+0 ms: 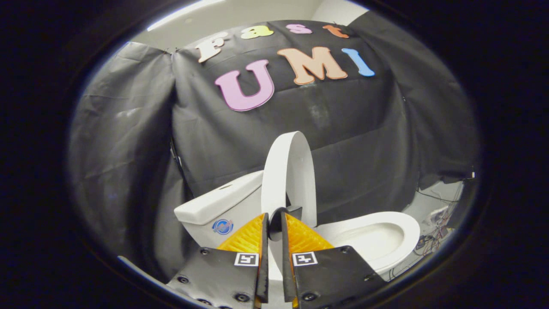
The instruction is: Open the toilet lid.
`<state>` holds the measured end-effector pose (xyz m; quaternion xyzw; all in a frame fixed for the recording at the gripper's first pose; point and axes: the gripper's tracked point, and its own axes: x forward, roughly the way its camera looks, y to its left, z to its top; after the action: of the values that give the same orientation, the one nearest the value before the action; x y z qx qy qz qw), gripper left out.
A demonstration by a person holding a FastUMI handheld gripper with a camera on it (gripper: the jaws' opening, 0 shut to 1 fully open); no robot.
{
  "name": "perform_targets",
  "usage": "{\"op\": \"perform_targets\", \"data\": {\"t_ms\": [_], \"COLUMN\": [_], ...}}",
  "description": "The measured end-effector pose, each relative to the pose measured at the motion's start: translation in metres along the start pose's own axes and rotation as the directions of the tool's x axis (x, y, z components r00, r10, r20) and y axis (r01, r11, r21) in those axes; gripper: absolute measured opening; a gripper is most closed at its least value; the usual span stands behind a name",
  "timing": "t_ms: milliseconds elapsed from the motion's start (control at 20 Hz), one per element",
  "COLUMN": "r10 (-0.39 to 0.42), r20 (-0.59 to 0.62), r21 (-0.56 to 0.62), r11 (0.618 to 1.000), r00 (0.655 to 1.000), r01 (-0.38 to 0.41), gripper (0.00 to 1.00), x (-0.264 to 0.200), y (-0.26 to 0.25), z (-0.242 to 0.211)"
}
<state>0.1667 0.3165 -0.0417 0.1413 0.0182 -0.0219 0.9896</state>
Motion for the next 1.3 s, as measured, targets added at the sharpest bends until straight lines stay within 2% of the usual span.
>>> {"op": "perform_targets", "data": {"t_ms": [300, 700, 1300], "r10": [0.065, 0.159, 0.229], "r20": [-0.027, -0.088, -0.145], "r21": [-0.085, -0.181, -0.256], "r11": [0.994, 0.968, 0.931], "r00": [0.998, 0.983, 0.962], "r01": [-0.067, -0.172, -0.26], "gripper": [0.14, 0.14, 0.15], "x": [0.011, 0.021, 0.031], "y": [0.019, 0.056, 0.093], "z": [0.0, -0.014, -0.029]}}
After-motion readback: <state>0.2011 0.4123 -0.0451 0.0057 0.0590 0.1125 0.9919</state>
